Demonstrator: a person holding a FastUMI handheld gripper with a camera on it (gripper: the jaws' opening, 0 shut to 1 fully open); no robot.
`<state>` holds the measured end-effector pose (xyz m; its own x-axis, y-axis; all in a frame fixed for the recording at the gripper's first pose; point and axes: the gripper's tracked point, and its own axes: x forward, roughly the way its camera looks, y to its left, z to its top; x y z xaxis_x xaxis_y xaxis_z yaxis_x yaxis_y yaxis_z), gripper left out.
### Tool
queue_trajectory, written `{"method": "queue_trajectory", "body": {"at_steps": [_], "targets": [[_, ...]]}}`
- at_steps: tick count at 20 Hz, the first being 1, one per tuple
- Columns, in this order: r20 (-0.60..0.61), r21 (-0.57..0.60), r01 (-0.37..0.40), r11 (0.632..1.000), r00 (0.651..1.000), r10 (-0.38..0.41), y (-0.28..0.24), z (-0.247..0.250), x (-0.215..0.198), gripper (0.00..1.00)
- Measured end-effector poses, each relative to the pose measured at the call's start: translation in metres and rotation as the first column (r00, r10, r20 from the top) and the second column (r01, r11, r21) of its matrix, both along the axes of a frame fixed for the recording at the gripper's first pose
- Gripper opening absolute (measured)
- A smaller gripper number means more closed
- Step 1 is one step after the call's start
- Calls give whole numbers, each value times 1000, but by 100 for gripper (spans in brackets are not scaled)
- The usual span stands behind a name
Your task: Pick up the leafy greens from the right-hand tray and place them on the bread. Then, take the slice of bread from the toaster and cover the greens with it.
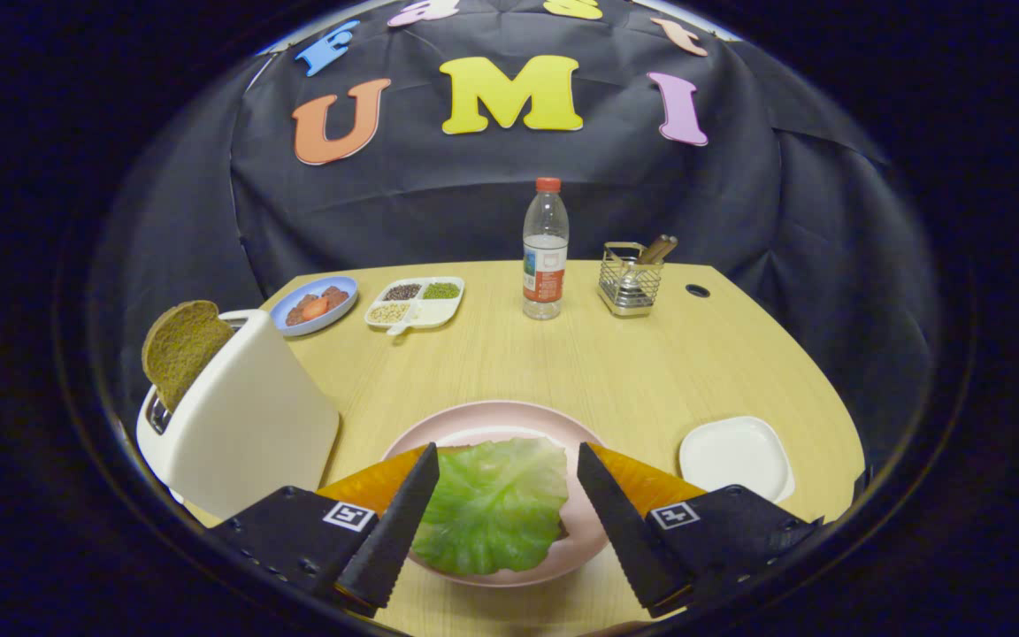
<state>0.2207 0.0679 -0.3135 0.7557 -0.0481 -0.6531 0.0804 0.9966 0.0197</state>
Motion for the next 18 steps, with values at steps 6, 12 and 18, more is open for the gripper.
{"method": "queue_trajectory", "body": {"at_steps": [6, 12, 18], "targets": [[71, -5, -21, 1000, 997, 22, 32, 44, -32, 97], [170, -16, -88, 996, 981, 89, 90, 95, -53, 97], [198, -27, -142, 989, 969, 145, 146, 129, -55, 97]]}}
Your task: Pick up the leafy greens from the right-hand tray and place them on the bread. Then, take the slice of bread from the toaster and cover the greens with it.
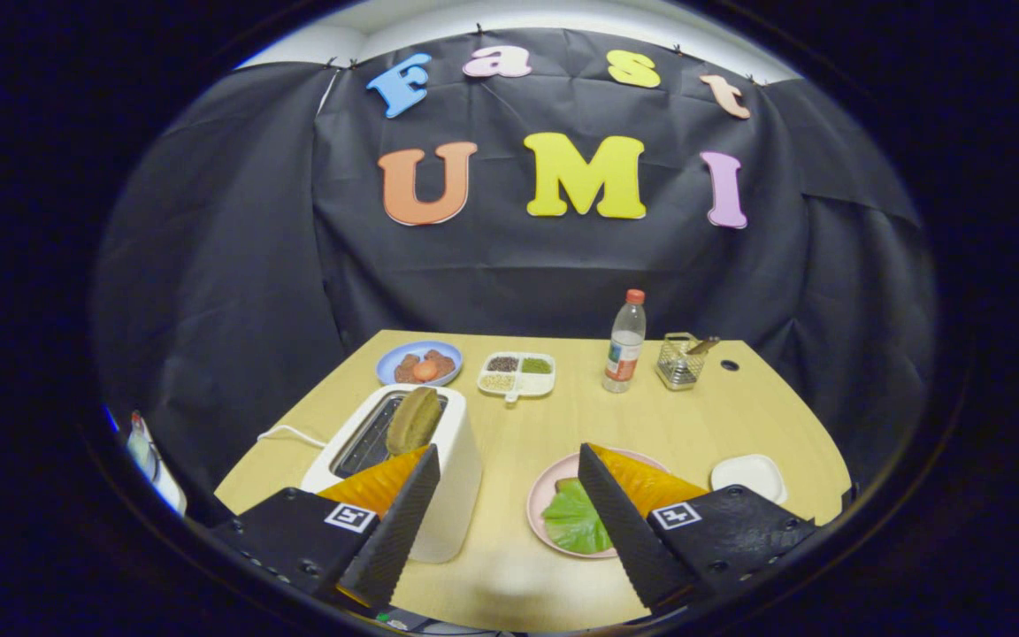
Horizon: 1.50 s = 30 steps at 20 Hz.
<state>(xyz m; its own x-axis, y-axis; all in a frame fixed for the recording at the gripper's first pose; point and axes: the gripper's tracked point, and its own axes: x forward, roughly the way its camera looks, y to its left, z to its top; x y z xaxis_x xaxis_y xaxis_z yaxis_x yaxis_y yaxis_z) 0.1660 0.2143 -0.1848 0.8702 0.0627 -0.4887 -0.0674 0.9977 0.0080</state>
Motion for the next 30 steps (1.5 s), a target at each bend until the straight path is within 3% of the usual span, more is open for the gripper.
{"method": "queue_trajectory", "body": {"at_steps": [3, 9, 16, 25, 27, 30], "targets": [[16, 6, -34, 999, 999, 34, 31, 10, 9, 97], [-84, -19, -59, 998, 995, 57, 68, -23, 36, 97], [-135, -8, -34, 999, 990, 32, 82, -39, 66, 58], [-238, 41, -17, 999, 971, 26, 88, -70, 80, 58], [-243, 25, -24, 999, 970, 30, 89, -71, 78, 8], [-240, 7, -31, 999, 970, 32, 89, -68, 75, 7]]}}
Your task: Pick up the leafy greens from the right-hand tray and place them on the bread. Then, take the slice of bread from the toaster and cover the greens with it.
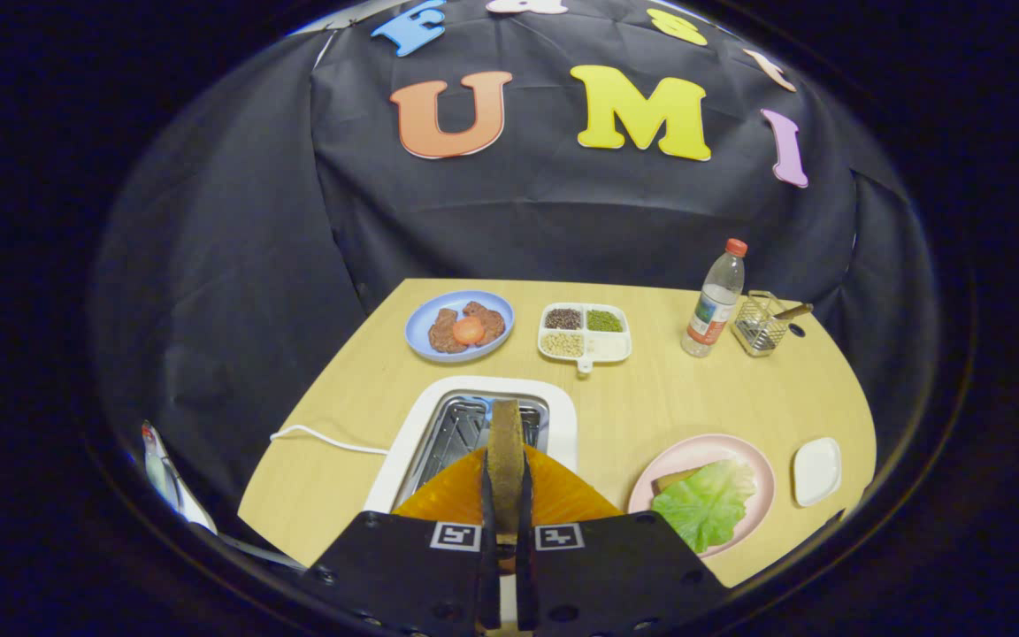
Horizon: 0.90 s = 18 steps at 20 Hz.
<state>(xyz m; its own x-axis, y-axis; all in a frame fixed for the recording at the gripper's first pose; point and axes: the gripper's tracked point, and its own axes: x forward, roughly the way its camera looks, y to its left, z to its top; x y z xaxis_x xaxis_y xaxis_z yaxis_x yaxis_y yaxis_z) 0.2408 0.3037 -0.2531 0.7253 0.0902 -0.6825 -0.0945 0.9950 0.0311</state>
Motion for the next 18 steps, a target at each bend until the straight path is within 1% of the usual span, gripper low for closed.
{"method": "queue_trajectory", "body": {"at_steps": [2, 4, 7, 10, 15, 18], "targets": [[-4, 14, -22, 1000, 1000, 22, 4, 1, -4, 7], [25, 21, -18, 1000, 1000, 18, 2, 14, -7, 8], [63, 27, -32, 999, 998, 30, 2, 36, -13, 7], [93, 45, -40, 998, 995, 36, -2, 66, -22, 7], [181, 56, -51, 997, 983, 41, -11, 123, -39, 7], [217, 68, -39, 997, 976, 23, -24, 152, -49, 7]]}}
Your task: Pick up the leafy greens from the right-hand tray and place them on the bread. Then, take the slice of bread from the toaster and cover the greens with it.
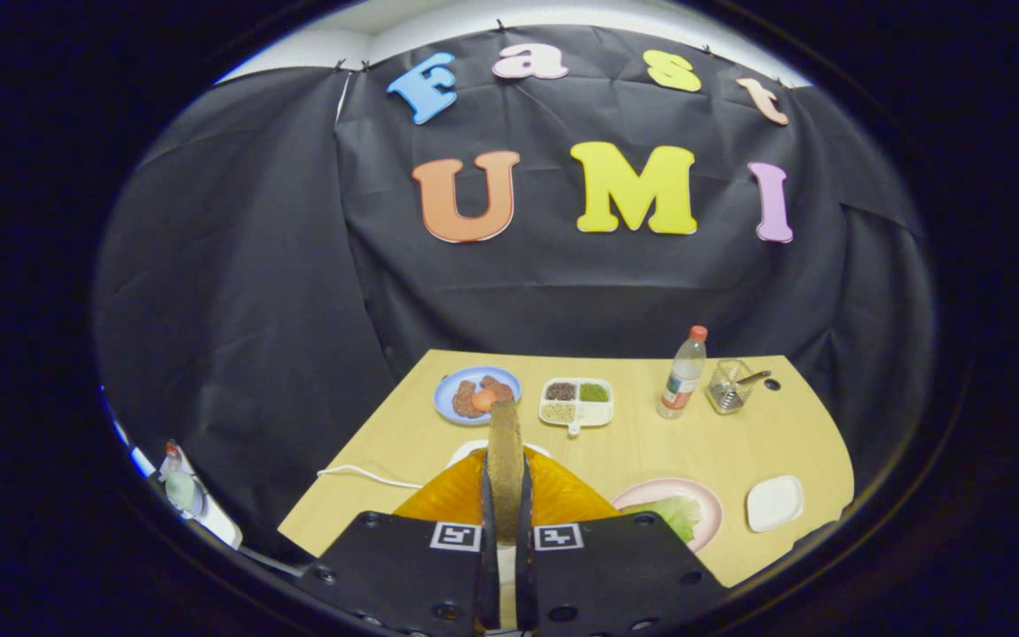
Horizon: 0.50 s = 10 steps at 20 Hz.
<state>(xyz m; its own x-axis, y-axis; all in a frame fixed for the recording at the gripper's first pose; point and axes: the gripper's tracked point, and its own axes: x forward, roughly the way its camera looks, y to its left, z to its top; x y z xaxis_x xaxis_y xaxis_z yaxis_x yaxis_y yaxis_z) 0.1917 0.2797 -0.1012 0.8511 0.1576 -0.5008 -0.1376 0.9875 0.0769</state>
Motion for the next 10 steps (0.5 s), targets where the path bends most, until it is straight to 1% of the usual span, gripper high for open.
{"method": "queue_trajectory", "body": {"at_steps": [3, 6, 10], "targets": [[41, 5, 13, 1000, 999, -13, -16, 25, -8, 7], [71, 18, 39, 999, 997, -41, -37, 40, -15, 7], [74, 20, 71, 997, 995, -73, -71, 35, -14, 7]]}}
